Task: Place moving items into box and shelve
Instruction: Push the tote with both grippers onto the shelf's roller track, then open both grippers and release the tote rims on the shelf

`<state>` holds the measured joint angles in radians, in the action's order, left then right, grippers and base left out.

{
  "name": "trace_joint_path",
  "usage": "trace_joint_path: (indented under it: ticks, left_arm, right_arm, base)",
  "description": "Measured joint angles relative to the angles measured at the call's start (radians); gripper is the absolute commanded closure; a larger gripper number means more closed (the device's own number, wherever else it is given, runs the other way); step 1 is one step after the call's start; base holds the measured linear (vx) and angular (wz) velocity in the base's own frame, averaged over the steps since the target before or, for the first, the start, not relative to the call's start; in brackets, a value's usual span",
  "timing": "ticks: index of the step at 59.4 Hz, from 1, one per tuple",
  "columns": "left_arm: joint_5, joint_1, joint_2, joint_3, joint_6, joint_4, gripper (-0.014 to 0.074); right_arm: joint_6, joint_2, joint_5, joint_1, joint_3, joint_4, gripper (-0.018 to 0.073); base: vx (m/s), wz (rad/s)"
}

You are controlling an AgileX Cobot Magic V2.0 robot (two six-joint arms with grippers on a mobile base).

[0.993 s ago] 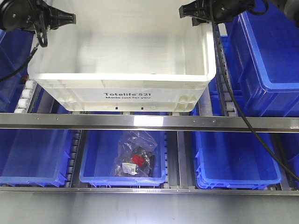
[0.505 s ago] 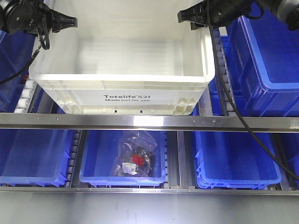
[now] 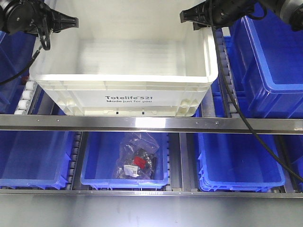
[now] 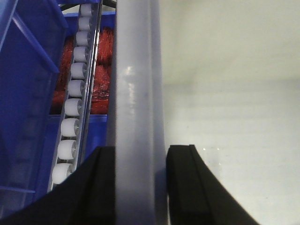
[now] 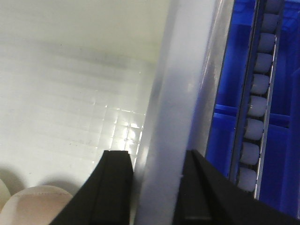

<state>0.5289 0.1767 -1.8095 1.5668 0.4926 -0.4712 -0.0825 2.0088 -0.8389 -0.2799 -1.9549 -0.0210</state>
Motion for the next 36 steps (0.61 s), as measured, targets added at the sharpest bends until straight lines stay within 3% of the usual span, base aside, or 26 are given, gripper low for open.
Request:
trace_joint_path:
  ticks: [11, 21, 30, 34, 35, 36]
  left_arm:
    - [-0.03, -0.002, -0.001, 0.001, -0.003, -0.038, 0.0056]
    - [-0.037, -0.003, 0.009, 0.003, -0.004, -0.053, -0.0029]
    - [-0.035, -0.003, 0.012, 0.003, -0.004, -0.054, -0.0003]
    - [-0.03, -0.003, 0.021, 0.003, -0.004, -0.054, 0.0032]
    - [-0.03, -0.003, 0.04, 0.003, -0.004, -0.054, 0.0093]
    - [-0.03, -0.003, 0.044, 0.003, -0.004, -0.054, 0.0107]
  right_arm:
    - [0.005, 0.0, 0.004, 0.0, 0.0, -0.012, 0.0155]
    - [-0.022, -0.009, 0.025, 0.0, -0.008, -0.067, -0.0034]
    - [-0.131, -0.011, 0.024, 0.0, -0.008, -0.162, -0.0035]
    - [-0.167, -0.011, 0.016, 0.0, -0.008, -0.2, 0.0009]
    - [-0.188, -0.012, 0.008, 0.0, -0.008, -0.22, 0.0085]
    - [-0.19, -0.013, 0.009, 0.0, -0.008, -0.221, 0.0102]
  base:
    - [0.0, 0.0]
    - [0.0, 0.0]
    - [0.0, 0.0]
    - [0.0, 0.0]
    - [0.0, 0.0]
    - [0.0, 0.0]
